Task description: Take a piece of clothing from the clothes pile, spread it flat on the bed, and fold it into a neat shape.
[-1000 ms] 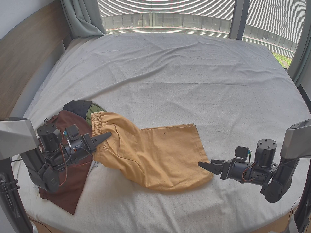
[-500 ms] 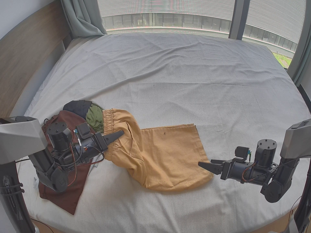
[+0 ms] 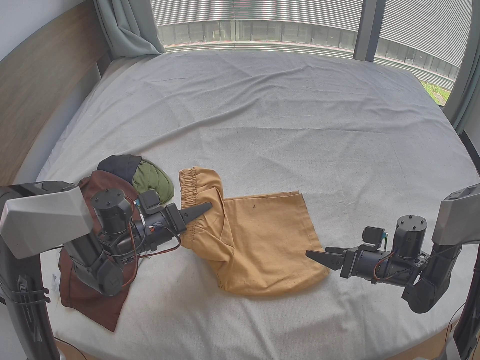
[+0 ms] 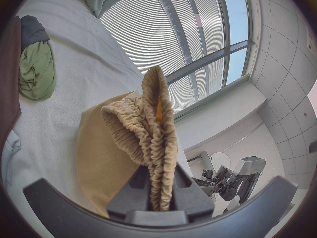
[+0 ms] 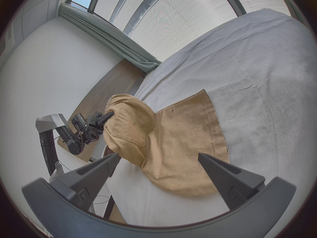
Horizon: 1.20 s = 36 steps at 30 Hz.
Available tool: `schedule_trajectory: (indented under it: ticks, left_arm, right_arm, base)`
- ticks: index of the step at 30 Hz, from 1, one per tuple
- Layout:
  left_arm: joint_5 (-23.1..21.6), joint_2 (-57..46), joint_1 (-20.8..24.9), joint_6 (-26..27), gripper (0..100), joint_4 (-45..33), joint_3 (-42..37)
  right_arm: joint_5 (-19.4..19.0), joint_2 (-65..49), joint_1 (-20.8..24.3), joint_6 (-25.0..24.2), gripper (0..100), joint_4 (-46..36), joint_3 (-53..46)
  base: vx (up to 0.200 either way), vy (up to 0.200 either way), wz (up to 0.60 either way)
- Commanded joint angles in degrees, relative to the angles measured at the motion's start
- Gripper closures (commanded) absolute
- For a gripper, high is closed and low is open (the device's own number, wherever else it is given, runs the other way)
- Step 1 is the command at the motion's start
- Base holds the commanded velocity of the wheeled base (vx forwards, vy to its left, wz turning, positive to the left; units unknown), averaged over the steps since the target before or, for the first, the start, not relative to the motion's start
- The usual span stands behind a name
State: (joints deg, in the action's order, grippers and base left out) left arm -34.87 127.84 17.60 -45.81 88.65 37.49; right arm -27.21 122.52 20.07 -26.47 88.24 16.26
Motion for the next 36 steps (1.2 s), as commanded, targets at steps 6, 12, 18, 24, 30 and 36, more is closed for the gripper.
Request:
schedule_trajectory:
  ticks: [6, 12, 18, 24, 30, 36]
  left_arm:
    - [-0.03, 3.47, 2.26, -1.30, 100, -0.06, 2.77]
    - [0.15, 6.10, 4.72, -1.82, 100, -0.23, 5.76]
    - [1.12, 8.48, 7.01, -6.31, 100, -0.06, 9.18]
    - [1.12, 10.50, 8.85, -7.10, 100, -0.14, 10.24]
    - [1.12, 13.66, 10.87, -8.42, 100, 0.03, 11.91]
    - [1.20, 14.54, 11.58, -11.05, 100, 0.03, 14.19]
  right_arm:
    - [-0.04, 0.44, -0.03, 0.01, 0, 0.01, 0.17]
    - [-0.04, 0.53, -0.11, 0.01, 0, 0.09, 0.44]
    - [-0.04, 0.62, -0.29, 0.01, 0, 0.09, 0.70]
    - [-0.04, 0.62, -0.38, 0.01, 0, 0.09, 0.79]
    - [-0.04, 0.44, -0.64, 0.01, 0, 0.09, 1.05]
    - [-0.04, 0.53, -0.64, 0.01, 0, 0.09, 1.32]
  base:
    - [0.000, 0.000, 0.00]
    - [0.000, 0.000, 0.00]
    - [0.000, 0.000, 0.00]
    - [0.000, 0.000, 0.00]
    - [0.000, 0.000, 0.00]
    - [0.000, 0.000, 0.00]
